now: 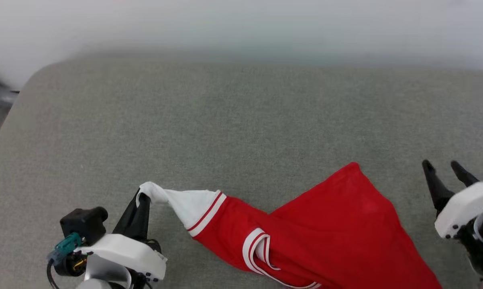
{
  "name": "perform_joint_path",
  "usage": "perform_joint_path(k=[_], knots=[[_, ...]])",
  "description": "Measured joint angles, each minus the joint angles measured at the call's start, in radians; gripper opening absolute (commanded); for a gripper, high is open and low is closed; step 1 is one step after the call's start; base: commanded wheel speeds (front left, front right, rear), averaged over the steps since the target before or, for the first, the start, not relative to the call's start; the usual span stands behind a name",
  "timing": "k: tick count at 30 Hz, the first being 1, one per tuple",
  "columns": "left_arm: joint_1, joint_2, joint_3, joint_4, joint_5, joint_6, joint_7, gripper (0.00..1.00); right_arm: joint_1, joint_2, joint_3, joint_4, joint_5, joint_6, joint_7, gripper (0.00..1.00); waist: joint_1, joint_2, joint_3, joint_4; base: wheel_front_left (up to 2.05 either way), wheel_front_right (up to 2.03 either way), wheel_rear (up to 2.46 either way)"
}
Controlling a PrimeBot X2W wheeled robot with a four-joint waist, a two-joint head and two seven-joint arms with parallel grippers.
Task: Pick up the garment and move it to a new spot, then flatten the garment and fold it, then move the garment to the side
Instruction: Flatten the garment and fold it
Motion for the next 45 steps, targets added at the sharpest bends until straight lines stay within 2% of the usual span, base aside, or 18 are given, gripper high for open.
perform_joint_path(k=[6, 10, 13, 15, 21, 22, 23, 24, 29, 33, 38, 45], knots=[[-0.060, -0.020, -0.026, 0.023, 0.010, -0.024, -0.017, 0.00, -0.167, -0.126, 0.173, 0.070, 0.022, 0.000, 0.312, 1.00, 0.0001, -0.0001, 0.067, 0.042, 0.00, 0.00, 0.00], [-0.093, -0.034, -0.038, 0.022, 0.016, -0.035, -0.026, 0.00, -0.241, -0.163, 0.263, 0.082, 0.046, 0.000, 0.498, 1.00, 0.0001, 0.0000, 0.096, 0.072, 0.00, 0.00, 0.00], [-0.116, -0.042, -0.046, 0.024, 0.017, -0.042, -0.027, 0.00, -0.277, -0.177, 0.330, 0.087, 0.063, 0.000, 0.576, 1.00, 0.0000, -0.0001, 0.121, 0.087, 0.00, 0.00, 0.00], [-0.140, -0.049, -0.052, 0.031, 0.018, -0.052, -0.036, 0.00, -0.317, -0.191, 0.411, 0.113, 0.090, 0.000, 0.623, 1.00, 0.0001, 0.0000, 0.154, 0.104, 0.00, 0.00, 0.00], [-0.150, -0.054, -0.057, 0.047, 0.016, -0.063, -0.048, 0.00, -0.367, -0.216, 0.481, 0.199, 0.152, 0.000, 0.713, 1.00, -0.0001, -0.0001, 0.183, 0.120, 0.00, 0.00, 0.00], [-0.151, -0.054, -0.057, 0.050, 0.016, -0.063, -0.051, 0.00, -0.373, -0.215, 0.485, 0.207, 0.162, 0.000, 0.728, 0.46, -0.0002, -0.0001, 0.185, 0.121, 0.00, 0.00, 0.00], [-0.151, -0.055, -0.056, 0.054, 0.014, -0.063, -0.053, 0.00, -0.377, -0.216, 0.486, 0.212, 0.174, 0.000, 0.737, 0.16, -0.0002, -0.0001, 0.185, 0.121, 0.00, 0.00, 0.00], [-0.151, -0.055, -0.055, 0.058, 0.012, -0.063, -0.055, 0.00, -0.380, -0.216, 0.490, 0.215, 0.177, 0.000, 0.741, 0.00, -0.0003, -0.0001, 0.185, 0.121, 0.00, 0.00, 0.00], [-0.151, -0.055, -0.053, 0.067, 0.010, -0.063, -0.065, 0.00, -0.401, -0.205, 0.501, 0.237, 0.195, 0.000, 0.715, 0.00, -0.0002, -0.0001, 0.180, 0.114, 0.00, 0.00, 0.00], [-0.160, -0.040, -0.048, 0.070, 0.021, -0.062, -0.069, 0.00, -0.420, -0.193, 0.482, 0.249, 0.193, 0.001, 0.636, 0.00, -0.0001, -0.0001, 0.161, 0.105, 0.00, 0.00, 0.00], [-0.208, -0.019, -0.055, 0.032, 0.052, -0.058, -0.058, 0.00, -0.462, -0.186, 0.411, 0.254, 0.167, 0.000, 0.530, 0.00, -0.0002, -0.0001, 0.122, 0.087, 0.00, 0.00, 0.00], [-0.352, 0.037, -0.044, -0.009, 0.104, -0.061, -0.017, 0.00, -0.534, -0.137, 0.289, 0.257, 0.080, 0.000, 0.440, 0.00, -0.0002, -0.0001, 0.076, 0.026, 0.00, 0.00, 0.00]])
